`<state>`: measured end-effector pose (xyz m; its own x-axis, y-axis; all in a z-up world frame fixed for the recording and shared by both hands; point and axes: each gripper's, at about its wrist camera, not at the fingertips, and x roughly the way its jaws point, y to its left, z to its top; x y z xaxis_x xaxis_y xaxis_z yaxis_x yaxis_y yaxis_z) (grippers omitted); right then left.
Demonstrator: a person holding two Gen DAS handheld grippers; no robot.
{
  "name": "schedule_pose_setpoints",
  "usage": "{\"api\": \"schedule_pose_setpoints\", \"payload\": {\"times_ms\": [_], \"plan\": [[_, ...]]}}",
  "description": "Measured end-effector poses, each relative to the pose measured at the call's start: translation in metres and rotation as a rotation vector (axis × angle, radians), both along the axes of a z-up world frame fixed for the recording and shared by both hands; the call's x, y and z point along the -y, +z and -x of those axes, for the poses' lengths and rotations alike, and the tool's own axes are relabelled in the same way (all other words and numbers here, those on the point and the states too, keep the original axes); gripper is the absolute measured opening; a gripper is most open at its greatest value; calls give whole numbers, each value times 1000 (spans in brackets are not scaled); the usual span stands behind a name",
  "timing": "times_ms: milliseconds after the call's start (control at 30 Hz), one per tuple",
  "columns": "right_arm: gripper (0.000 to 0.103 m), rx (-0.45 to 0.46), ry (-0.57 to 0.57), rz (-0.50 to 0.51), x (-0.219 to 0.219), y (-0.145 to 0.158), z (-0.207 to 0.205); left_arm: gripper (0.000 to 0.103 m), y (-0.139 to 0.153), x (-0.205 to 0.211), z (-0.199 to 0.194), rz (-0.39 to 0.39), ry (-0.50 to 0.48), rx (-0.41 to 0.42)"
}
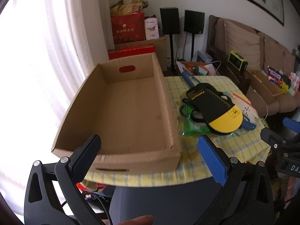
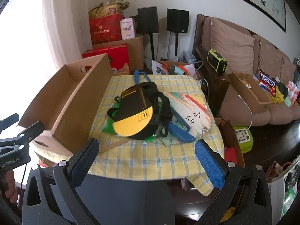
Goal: Organize objects
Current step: 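Move the left tool toward the black-and-yellow insole on the table, then close the left gripper on the black-and-yellow insole and lift it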
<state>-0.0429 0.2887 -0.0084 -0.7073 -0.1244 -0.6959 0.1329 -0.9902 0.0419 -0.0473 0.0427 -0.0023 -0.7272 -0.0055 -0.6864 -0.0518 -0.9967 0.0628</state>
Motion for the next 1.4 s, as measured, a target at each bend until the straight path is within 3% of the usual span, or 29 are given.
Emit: {"api": "schedule_pose_setpoints", "payload": {"times_ms": [333, 600, 700, 933, 1067, 1400], "plan": [[103, -21, -36, 16, -19, 2, 20, 103, 12, -15, 23, -98, -69, -64], [102, -15, -18, 51, -27, -5, 37, 99, 13, -23, 50, -177, -90, -50], [97, 5, -10, 94, -31, -8, 46, 98, 12, -32, 63, -198, -120, -18], [84, 75, -7, 313, -59, -17, 64, 98, 3, -59, 88, -295, -208, 72], [83, 75, -2, 307, -63, -18, 61, 98, -9, -75, 103, -327, -228, 150], [83, 115, 45, 309, -56, -35, 61, 99, -42, -118, 143, -271, -238, 312]]}}
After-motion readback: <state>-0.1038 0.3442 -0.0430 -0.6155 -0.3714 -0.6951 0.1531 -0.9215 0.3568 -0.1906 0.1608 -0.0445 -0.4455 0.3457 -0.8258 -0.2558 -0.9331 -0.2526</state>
